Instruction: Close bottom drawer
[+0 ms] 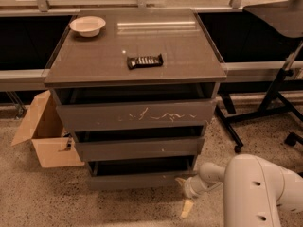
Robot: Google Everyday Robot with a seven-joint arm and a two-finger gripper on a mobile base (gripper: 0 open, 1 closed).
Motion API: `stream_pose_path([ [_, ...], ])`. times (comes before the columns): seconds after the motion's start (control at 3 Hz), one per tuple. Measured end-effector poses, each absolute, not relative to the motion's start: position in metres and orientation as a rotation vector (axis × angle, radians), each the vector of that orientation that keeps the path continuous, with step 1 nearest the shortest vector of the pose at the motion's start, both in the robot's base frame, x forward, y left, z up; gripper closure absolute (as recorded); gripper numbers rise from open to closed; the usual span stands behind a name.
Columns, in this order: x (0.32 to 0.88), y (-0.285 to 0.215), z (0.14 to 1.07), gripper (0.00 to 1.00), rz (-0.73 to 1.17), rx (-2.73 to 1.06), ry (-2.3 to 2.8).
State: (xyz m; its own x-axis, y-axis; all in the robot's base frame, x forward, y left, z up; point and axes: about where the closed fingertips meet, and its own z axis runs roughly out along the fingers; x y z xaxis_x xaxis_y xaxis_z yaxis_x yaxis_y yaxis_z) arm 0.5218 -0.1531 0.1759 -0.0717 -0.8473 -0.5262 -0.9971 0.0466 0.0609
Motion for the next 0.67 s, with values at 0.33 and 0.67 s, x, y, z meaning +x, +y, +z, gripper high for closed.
stream_pose_path([
  [0.33, 0.523, -0.154, 0.178, 0.16, 0.575, -1.86, 1.971],
  [0.67, 0.535, -0.158, 0.176, 0.39, 0.544, -1.858, 1.96],
])
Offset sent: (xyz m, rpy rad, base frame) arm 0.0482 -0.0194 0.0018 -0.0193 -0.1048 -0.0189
